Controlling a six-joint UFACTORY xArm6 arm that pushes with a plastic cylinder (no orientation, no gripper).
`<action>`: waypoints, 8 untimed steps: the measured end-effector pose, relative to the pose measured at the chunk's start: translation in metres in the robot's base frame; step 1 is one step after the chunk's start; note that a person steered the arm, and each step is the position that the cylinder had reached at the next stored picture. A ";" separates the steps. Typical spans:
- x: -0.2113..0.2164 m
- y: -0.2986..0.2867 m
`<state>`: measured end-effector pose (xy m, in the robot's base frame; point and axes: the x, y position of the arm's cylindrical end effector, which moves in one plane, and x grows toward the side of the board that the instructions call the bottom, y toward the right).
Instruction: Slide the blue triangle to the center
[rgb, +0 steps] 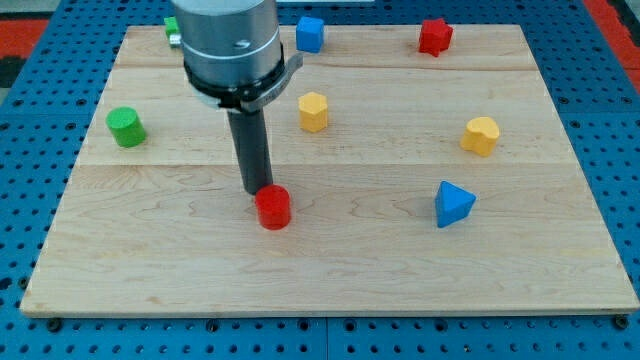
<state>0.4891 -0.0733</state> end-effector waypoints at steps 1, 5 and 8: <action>0.026 0.000; -0.062 0.119; 0.022 0.224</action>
<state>0.5109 0.1512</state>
